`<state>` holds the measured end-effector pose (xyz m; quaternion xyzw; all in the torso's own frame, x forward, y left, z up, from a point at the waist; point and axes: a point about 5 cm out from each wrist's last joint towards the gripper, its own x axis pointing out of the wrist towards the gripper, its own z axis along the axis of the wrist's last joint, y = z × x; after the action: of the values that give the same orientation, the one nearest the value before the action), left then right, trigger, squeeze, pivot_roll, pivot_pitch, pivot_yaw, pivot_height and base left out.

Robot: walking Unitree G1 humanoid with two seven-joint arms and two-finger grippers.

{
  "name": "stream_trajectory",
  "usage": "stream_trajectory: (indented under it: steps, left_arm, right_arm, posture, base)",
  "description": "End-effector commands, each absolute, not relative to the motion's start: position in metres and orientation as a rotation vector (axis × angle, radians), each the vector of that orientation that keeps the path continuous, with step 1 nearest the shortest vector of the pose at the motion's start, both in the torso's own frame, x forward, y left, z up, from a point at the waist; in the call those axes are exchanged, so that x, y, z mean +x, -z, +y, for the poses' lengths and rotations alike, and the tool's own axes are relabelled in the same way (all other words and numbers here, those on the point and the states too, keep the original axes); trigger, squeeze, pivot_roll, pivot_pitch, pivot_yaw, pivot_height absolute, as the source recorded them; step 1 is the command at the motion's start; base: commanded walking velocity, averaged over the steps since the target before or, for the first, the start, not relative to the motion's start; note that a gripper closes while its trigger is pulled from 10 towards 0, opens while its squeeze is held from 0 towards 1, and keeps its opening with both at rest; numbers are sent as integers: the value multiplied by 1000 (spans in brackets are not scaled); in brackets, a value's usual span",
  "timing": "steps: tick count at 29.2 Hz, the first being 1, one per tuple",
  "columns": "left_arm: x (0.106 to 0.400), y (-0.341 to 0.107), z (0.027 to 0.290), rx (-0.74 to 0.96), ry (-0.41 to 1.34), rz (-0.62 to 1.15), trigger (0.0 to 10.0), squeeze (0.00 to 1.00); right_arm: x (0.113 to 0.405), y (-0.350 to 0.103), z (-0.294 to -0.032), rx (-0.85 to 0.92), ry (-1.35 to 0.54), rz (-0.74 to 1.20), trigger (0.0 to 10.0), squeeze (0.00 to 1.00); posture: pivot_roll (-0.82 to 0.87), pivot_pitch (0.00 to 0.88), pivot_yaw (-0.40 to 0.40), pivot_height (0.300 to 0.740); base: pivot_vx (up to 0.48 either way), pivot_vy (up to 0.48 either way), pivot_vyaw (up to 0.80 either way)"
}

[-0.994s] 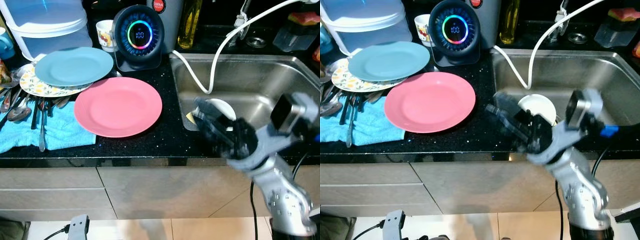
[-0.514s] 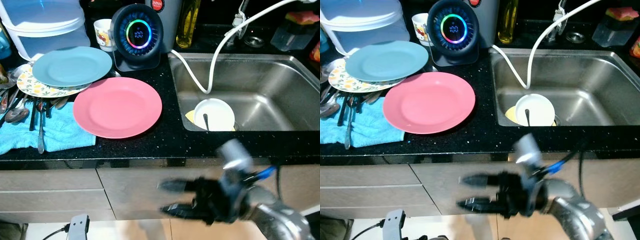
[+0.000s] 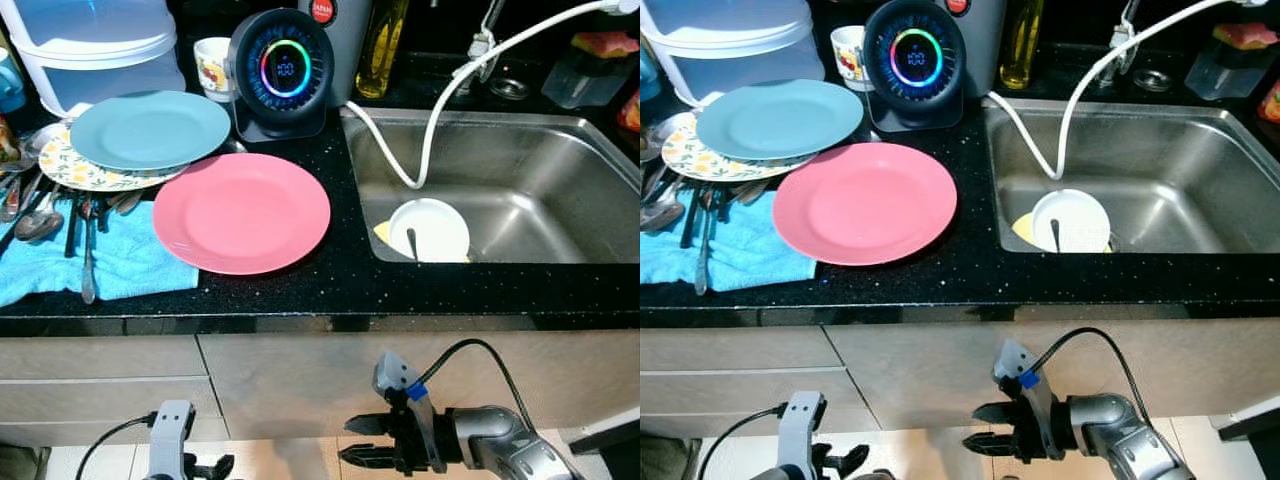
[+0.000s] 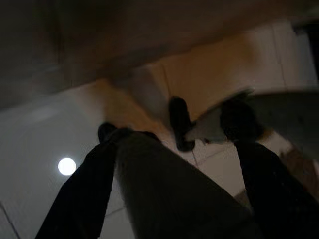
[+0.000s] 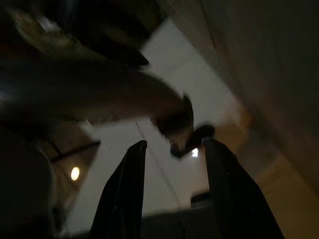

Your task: Kitchen organization

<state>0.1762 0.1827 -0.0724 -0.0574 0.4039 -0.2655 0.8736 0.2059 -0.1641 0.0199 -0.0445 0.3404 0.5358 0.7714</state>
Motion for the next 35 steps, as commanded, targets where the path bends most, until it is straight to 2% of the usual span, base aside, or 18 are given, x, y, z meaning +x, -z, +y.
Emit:
stream_trajectory:
  steps: [1,2,3,5,6,8,12,16,19,20,26,32,35]
  left_arm:
    - [176,70,179,-63,683,839,10000,0]
    - [176,70,179,-63,683,839,10000,0]
    - [181,63,169,-47,833,800,10000,0]
    - [181,63,169,-47,833,800,10000,0]
    - [187,55,161,-30,967,750,10000,0]
    - [189,51,157,-23,1020,725,10000,0]
    - [210,22,137,-88,1209,554,10000,0]
    - [224,-1,125,-130,1288,455,10000,0]
    - [234,-46,110,-169,1420,301,10000,0]
    - [234,-46,110,-169,1420,301,10000,0]
    - [220,-104,94,-308,1689,144,10000,0]
    - [221,-124,75,-339,1666,77,10000,0]
    - [222,-124,56,-315,1609,85,10000,0]
  right_arm:
    - [199,-2,-173,-126,-1109,813,10000,0]
    - [199,-2,-173,-126,-1109,813,10000,0]
    - [197,16,-184,-193,-1014,896,10000,0]
    - [197,16,-184,-193,-1014,896,10000,0]
    - [195,31,-195,-258,-924,968,10000,0]
    - [195,36,-199,-275,-889,993,10000,0]
    - [188,55,-214,-324,-709,1105,10000,0]
    - [184,62,-220,-336,-599,1143,10000,0]
    - [180,69,-225,-340,-495,1161,10000,0]
    - [180,69,-225,-340,-495,1161,10000,0]
    - [168,80,-232,-397,-340,1203,10000,0]
    - [164,83,-233,-394,-294,1217,10000,0]
    - [159,85,-236,-410,-274,1229,10000,0]
  posture:
    - [85,100,-28,740]
    - [85,100,-28,740]
    - [85,101,-28,740]
    - [85,101,-28,740]
    - [83,102,-28,740]
    - [83,102,-27,740]
    - [82,99,-24,740]
    - [80,100,-22,740]
    - [79,100,-20,740]
    - [79,100,-20,740]
    - [83,98,-13,740]
    - [85,101,-11,740]
    - [82,101,-10,740]
  base:
    - [0,0,0]
    - [0,0,0]
    - [0,0,0]
    - [0,0,0]
    - [0,0,0]
    - [0,0,0]
    - [0,0,0]
    - [0,0,0]
    - [0,0,0]
    - [0,0,0]
    - [0,0,0]
    - [0,0,0]
    - [0,0,0]
